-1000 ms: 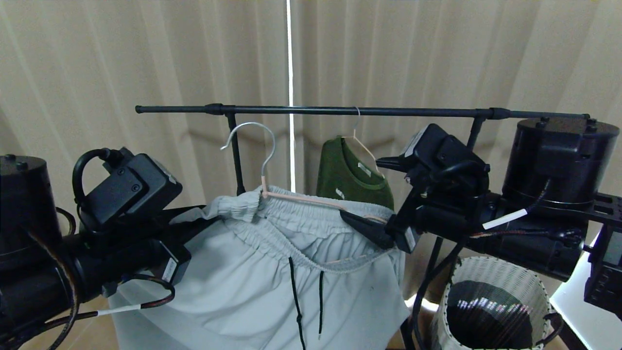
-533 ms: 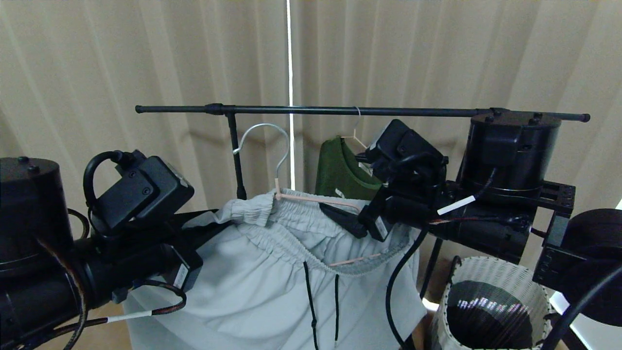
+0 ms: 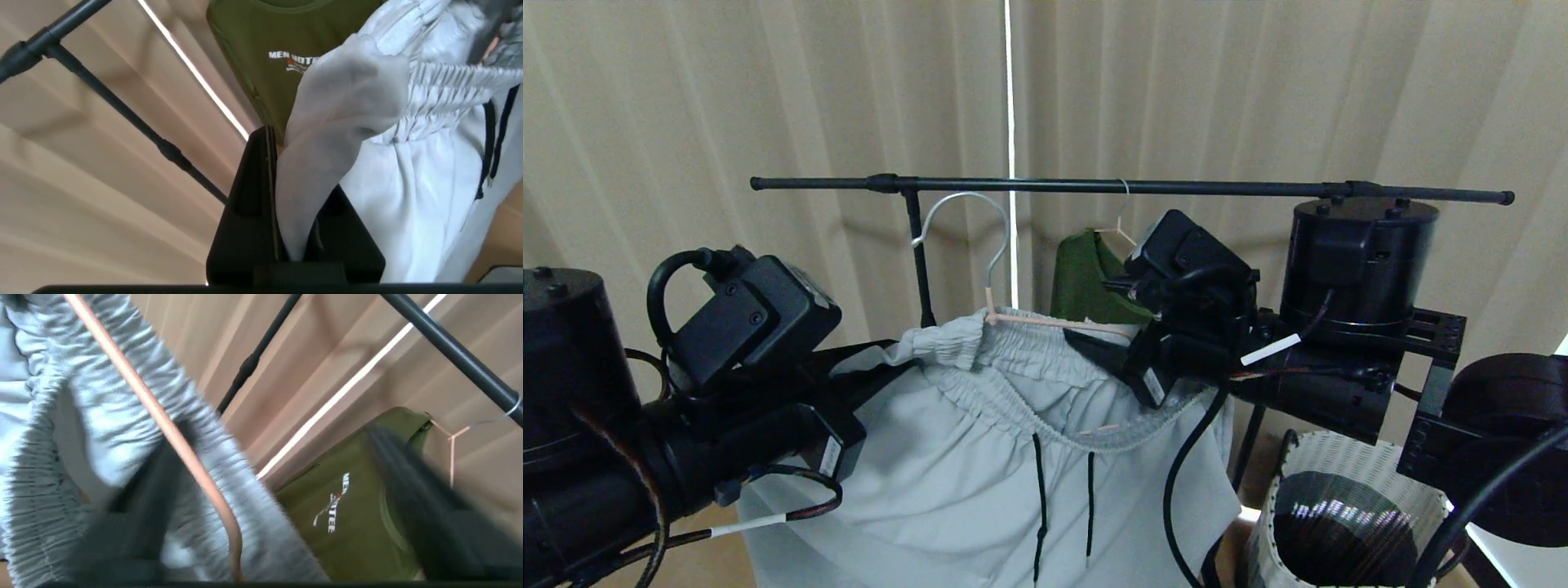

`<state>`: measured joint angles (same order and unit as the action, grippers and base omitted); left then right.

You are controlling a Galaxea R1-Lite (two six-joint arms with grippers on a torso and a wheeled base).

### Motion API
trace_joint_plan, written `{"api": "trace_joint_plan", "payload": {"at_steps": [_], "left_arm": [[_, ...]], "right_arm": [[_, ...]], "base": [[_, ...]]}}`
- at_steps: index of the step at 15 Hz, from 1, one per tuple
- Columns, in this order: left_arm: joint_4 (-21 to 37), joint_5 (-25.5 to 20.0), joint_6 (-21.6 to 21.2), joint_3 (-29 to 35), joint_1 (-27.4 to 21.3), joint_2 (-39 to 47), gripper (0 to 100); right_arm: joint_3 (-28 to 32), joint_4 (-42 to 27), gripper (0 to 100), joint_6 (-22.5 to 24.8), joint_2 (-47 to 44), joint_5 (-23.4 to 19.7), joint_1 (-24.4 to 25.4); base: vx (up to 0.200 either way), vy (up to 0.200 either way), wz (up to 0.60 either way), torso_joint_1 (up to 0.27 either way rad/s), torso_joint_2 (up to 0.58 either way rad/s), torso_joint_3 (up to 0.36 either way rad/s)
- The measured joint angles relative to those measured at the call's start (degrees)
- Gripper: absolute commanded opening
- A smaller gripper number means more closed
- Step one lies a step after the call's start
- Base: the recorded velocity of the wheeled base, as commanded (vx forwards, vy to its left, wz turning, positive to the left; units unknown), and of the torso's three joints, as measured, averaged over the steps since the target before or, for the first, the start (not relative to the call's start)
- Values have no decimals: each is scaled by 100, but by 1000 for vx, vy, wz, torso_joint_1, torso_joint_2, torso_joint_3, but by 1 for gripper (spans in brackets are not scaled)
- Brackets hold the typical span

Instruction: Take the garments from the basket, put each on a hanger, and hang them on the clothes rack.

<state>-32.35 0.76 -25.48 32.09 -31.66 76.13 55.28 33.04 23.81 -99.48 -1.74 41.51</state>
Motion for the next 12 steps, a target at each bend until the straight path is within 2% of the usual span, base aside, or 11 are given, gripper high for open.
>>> {"api": "trace_joint_plan", "payload": {"at_steps": [9, 10, 12], "left_arm": [[-13, -7, 0, -1, 0, 77, 0], [-11, -2, 0, -1, 0, 79, 100], [-11, 4, -6, -4, -1, 68, 100]], "right_arm": [[-49, 11, 0, -24, 59, -2, 11], [-66, 9, 0, -30, 88, 5, 16], [-129, 7, 0, -35, 160, 33, 7]], "base": [[0, 0, 0, 0, 0, 0], [0, 0, 0, 0, 0, 0], [0, 0, 0, 0, 0, 0]]}}
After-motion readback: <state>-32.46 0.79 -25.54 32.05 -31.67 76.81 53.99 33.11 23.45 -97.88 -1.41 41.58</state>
